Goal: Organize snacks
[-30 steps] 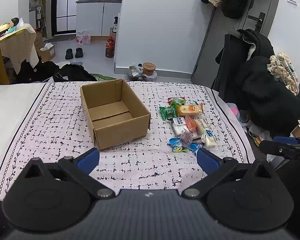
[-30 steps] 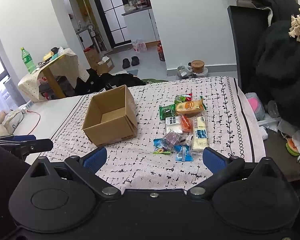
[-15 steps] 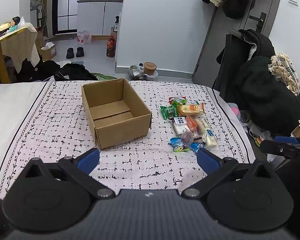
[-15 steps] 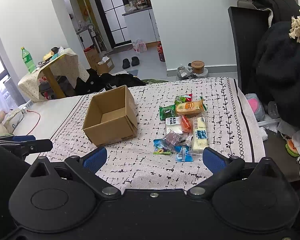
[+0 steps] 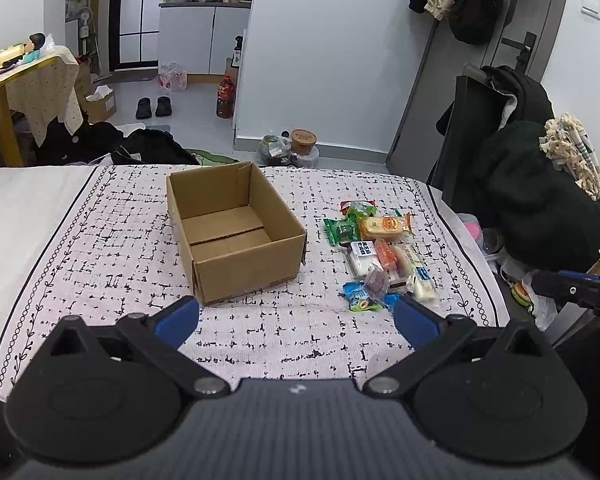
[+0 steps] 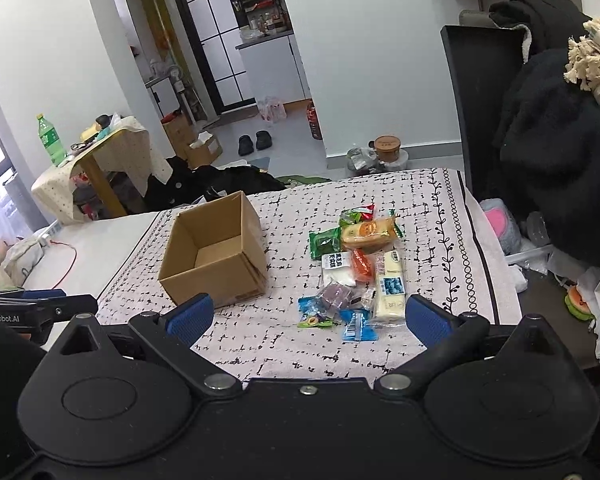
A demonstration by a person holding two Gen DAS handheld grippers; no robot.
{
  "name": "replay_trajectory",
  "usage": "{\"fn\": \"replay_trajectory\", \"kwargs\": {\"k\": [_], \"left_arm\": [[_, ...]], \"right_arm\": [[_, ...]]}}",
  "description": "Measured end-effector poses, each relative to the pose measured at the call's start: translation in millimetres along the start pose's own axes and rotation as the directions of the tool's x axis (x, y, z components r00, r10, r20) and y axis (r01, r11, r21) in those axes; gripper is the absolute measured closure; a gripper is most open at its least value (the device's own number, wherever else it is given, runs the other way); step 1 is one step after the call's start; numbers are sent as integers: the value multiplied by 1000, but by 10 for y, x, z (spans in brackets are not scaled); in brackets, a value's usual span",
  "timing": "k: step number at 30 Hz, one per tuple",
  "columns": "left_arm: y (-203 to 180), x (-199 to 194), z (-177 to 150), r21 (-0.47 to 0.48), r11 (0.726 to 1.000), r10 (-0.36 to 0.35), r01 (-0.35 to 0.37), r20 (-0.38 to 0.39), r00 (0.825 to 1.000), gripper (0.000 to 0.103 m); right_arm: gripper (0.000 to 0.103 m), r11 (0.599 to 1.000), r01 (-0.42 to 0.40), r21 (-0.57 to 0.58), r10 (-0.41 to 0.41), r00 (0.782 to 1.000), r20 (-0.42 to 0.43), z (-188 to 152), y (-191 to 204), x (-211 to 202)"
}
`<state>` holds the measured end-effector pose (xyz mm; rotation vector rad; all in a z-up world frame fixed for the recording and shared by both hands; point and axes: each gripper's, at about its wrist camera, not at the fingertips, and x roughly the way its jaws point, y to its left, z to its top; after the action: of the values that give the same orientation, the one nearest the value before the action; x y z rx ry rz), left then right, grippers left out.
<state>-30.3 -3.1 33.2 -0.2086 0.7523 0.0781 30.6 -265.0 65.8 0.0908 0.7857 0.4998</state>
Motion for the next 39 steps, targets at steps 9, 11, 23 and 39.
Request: {"fn": "replay_trajectory", "kwargs": {"k": [9,11,23,39], "left_arm": [[-17,163,94,-1,1000,23,-23,7,1000,0],[-27,221,112,-1,1000,23,-23,4,1000,0],[-80,631,243,-18,1000,16,-16,-9,1000,1],[-293,1321,330,-86,996,-36,33,-30,999,2]], "right_arm": [[0,1000,11,-3,-11,1000,-18,1,-90,145],[0,1000,8,-4,-9,1000,-23,9,-110,194],[0,999,42,11,-41,997,-69,57,-334,591],[6,995,99,22,-95,988,-120,98,-580,1110]]}}
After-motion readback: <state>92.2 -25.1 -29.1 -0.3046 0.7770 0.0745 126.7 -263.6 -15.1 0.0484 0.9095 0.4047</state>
